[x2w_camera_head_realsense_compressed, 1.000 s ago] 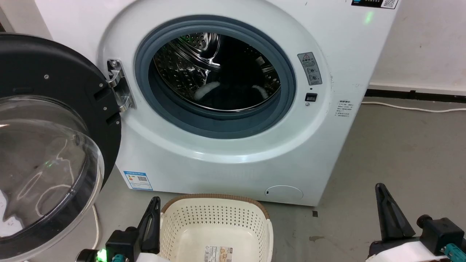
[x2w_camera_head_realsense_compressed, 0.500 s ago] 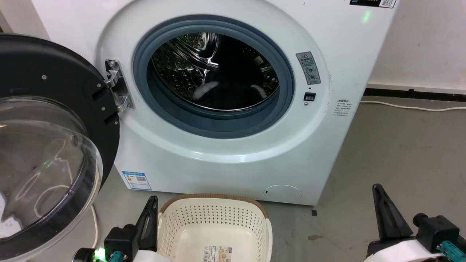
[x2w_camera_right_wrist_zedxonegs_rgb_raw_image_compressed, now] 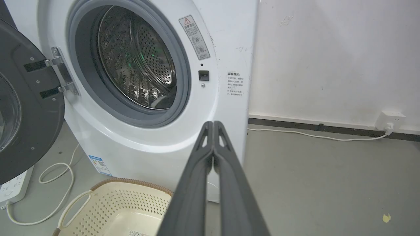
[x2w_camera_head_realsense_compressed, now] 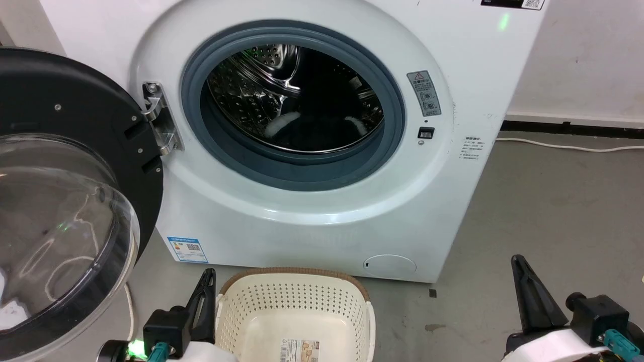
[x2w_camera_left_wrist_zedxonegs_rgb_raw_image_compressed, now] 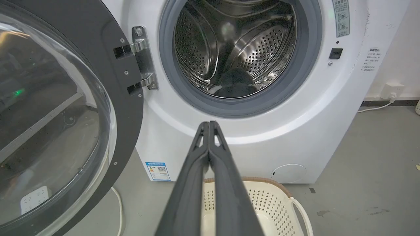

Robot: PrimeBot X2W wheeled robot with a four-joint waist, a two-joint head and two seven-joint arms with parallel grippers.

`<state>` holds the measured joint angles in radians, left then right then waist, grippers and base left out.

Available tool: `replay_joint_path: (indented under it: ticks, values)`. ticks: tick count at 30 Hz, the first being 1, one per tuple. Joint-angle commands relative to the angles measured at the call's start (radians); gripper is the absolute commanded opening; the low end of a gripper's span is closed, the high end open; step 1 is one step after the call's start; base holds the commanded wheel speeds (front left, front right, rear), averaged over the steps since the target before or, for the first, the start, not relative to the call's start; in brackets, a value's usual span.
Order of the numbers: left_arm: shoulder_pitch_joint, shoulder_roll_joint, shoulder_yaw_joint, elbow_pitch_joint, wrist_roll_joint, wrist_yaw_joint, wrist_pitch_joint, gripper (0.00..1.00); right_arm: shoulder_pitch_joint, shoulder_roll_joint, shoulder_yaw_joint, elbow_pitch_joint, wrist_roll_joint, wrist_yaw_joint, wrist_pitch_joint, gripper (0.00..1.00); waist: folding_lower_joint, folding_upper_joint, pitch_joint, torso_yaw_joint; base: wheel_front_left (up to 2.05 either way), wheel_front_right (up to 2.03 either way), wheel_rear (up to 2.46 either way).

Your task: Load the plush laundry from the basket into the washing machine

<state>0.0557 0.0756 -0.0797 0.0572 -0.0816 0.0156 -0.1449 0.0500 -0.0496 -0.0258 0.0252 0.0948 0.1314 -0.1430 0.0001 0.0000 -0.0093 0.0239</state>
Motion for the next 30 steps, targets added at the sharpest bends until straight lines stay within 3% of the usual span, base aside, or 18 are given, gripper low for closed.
replay_joint_path:
  ticks: [1,30]
  values:
    - [-0.019,-0.004,0.006,-0.007,0.008,-0.002,0.007,0.0,-0.018,0.0,0.002,-0.005,-0.009,0.0,0.005,0.0,-0.0001,0.0,0.0,0.0,0.0,0.0,0.0]
    - [-0.038,-0.015,0.043,-0.033,0.045,-0.009,0.077,0.0,-0.034,0.0,0.014,-0.015,-0.052,-0.001,0.075,0.0,-0.0001,0.0,0.005,-0.012,0.0,0.0,0.0]
